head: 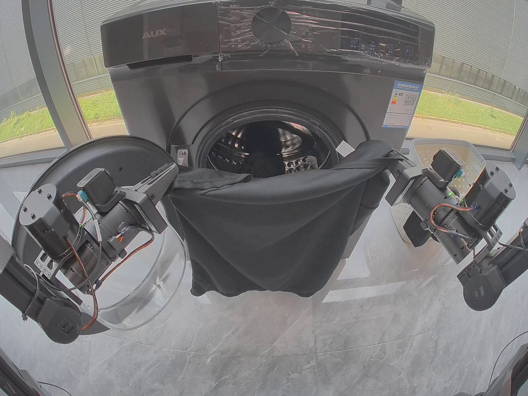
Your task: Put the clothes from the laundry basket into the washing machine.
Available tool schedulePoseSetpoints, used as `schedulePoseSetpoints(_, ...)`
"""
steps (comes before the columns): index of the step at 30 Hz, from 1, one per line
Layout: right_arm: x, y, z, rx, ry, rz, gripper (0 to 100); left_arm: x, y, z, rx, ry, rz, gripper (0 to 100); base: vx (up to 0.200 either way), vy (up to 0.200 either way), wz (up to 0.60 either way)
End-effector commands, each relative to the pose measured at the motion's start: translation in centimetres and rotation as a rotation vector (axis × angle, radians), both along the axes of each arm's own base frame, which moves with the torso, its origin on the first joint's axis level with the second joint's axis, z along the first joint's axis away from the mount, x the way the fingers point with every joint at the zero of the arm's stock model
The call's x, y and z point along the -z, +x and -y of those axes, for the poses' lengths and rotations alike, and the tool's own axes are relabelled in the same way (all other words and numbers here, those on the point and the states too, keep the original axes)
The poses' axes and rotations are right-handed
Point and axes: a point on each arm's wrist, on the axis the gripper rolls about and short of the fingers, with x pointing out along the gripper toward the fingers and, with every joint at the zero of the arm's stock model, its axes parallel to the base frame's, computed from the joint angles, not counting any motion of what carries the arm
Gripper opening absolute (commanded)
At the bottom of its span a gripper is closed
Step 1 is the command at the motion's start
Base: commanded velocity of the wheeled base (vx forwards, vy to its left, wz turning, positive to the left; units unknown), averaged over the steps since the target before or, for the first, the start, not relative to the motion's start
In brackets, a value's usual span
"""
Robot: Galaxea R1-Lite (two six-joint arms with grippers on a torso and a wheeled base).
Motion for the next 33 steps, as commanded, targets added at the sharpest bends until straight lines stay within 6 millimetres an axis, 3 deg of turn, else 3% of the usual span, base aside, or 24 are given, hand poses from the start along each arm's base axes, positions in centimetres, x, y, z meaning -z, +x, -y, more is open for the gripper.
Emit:
schedulePoseSetpoints(1, 0.2, 0.1, -0.1, -0.001, -0.002, -0.007, 0, 0.0, 0.0, 0.0, 0.0, -0.001, 0.002, 0, 0.0, 0.0, 0.0)
schedulePoseSetpoints(2, 0.2, 0.1, -0.1, -0.001, -0.002, -0.007, 0, 0.0, 0.0, 0.0, 0.001, -0.001, 0.0, 100, 0.0, 0.0, 0.0)
schedulePoseSetpoints(10, 0.6, -0.1, 0.0, -0.003, -0.009, -0.021, 0, 0.3, 0.1, 0.0, 0.002, -0.001, -0.014, 100, 0.0, 0.0, 0.0)
schedulePoseSetpoints(16, 0.7, 0.0, -0.1, -0.004, -0.011, -0.025, 0, 1.9, 0.7, 0.3, -0.003, 0.028, -0.066, 100, 0.0, 0.0, 0.0)
schedulePoseSetpoints(22, 0.9, -0.2, -0.4, -0.016, -0.014, -0.034, 0, 3.1, -0.2, 0.5, 0.02, 0.05, -0.12, 100, 0.0, 0.0, 0.0)
schedulePoseSetpoints(26, 1.8, 0.1, -1.1, -0.029, -0.025, -0.057, 0, 3.7, -0.4, 1.0, 0.041, 0.063, -0.139, 100, 0.0, 0.0, 0.0)
schedulePoseSetpoints(33, 1.4, -0.3, -2.4, -0.048, -0.011, -0.046, 0, 4.8, -0.5, 1.7, 0.052, 0.14, -0.144, 100, 0.0, 0.0, 0.0)
